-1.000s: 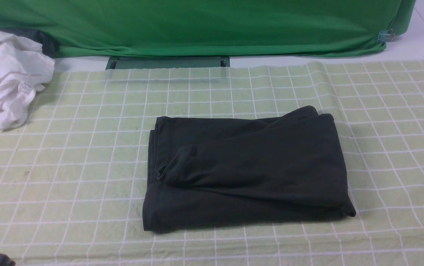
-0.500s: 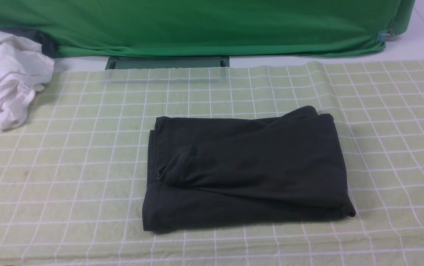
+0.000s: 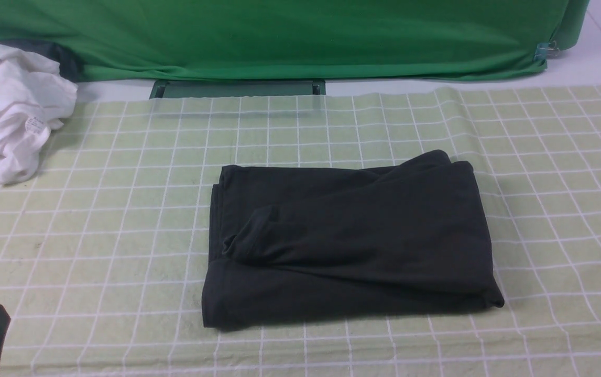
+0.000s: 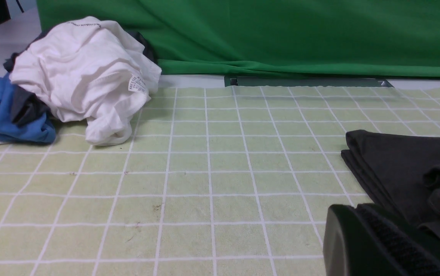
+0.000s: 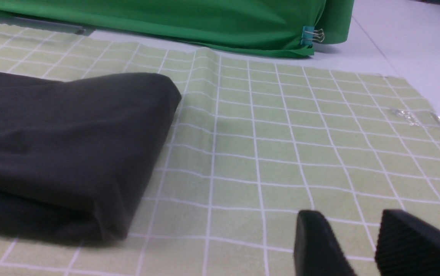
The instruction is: Fold a long-sleeved shirt over a green coffee tablecloth.
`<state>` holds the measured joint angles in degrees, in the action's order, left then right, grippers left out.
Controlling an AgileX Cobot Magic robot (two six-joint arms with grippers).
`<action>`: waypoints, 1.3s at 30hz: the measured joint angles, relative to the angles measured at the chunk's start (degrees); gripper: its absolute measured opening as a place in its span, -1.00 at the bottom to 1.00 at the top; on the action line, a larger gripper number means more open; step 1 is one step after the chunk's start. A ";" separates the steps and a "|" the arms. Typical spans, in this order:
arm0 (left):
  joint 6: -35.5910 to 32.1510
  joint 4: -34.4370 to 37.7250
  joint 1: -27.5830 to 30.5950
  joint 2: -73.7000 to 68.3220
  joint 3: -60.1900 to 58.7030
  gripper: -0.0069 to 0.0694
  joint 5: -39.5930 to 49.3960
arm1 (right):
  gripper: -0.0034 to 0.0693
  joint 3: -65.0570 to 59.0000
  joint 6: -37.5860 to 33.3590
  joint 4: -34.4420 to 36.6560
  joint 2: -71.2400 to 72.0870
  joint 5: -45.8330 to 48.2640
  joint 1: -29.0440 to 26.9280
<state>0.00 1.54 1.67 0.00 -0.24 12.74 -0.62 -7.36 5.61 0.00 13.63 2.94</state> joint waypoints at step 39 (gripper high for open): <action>0.00 0.00 0.00 0.00 0.00 -0.78 0.18 | -0.24 0.00 0.75 0.00 0.00 0.00 0.00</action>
